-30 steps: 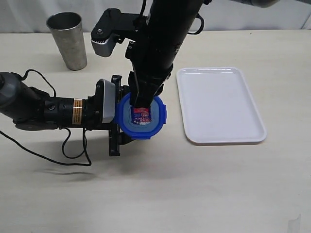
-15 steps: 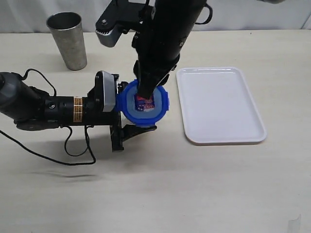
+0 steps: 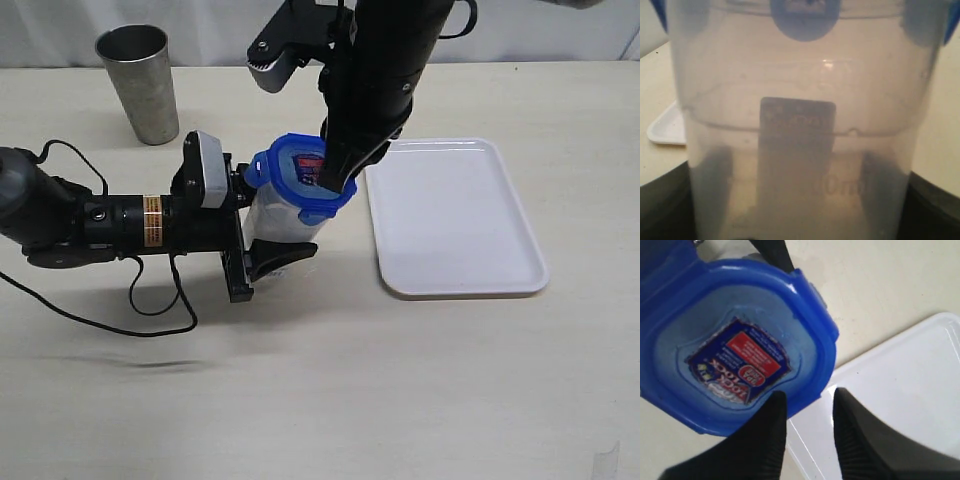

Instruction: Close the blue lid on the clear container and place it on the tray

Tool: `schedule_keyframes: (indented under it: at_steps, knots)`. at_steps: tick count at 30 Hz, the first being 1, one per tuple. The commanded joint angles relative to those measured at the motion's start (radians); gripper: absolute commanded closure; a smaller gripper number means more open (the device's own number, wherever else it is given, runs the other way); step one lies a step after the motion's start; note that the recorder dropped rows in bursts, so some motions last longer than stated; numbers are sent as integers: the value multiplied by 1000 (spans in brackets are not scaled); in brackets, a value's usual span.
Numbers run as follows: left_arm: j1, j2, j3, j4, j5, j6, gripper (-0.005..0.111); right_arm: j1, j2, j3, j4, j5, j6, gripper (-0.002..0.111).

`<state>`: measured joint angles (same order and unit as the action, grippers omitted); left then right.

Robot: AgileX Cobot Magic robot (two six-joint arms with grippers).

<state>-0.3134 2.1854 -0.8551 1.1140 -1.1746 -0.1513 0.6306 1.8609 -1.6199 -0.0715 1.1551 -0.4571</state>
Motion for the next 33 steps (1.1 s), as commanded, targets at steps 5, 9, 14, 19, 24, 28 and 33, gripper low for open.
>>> schedule_keyframes:
  at_steps: [5,9,14,19,24,28,33]
  knots:
    - [1,-1,3,-27,-35,-49,107,-6,24,10,40,25,101,77]
    - [1,-1,3,-26,-36,-63,107,-6,28,10,-33,23,178,77]
    - [1,-1,3,-26,-36,-63,107,-8,28,10,-102,27,270,77]
    - [1,-1,3,-30,-6,-63,107,-16,21,-3,-102,27,314,77]
    - [1,-1,3,-37,26,-63,107,-52,9,-108,-30,66,440,77]
    - [1,-1,3,-48,37,-63,107,-99,2,-203,181,66,446,69]
    - [1,-1,3,-52,39,-63,107,-50,8,-234,233,66,502,63]
